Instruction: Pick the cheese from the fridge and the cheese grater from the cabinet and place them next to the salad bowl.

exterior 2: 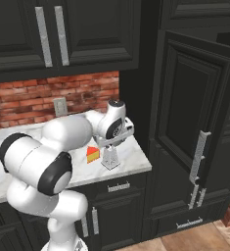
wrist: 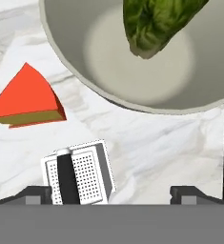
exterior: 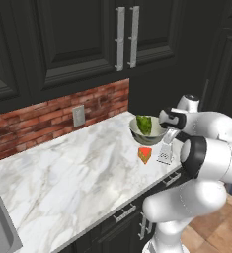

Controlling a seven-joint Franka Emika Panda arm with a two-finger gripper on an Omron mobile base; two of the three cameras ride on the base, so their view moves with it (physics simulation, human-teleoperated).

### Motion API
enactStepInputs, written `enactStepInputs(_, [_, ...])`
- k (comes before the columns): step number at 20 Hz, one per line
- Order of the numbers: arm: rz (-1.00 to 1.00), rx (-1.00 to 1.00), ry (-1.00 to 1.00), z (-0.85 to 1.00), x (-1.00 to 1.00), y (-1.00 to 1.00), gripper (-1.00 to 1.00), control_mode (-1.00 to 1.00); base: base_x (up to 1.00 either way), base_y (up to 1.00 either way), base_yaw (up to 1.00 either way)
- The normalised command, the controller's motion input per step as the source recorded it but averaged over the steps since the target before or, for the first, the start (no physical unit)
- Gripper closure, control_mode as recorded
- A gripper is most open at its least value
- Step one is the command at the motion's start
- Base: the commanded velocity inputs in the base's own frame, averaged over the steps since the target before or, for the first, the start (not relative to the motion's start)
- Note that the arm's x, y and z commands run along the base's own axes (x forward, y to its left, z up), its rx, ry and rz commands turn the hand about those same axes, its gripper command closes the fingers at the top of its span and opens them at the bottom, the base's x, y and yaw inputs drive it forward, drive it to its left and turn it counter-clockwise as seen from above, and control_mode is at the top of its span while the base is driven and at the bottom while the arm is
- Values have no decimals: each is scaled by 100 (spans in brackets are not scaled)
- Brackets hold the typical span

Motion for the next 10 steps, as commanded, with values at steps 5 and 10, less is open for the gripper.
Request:
enactStepInputs(5, [0, 0, 2, 0, -1, 0, -100, -100, 0, 0, 0])
enactStepInputs(10, [0, 0, 0, 0, -12, 6, -100, -100, 0, 0, 0])
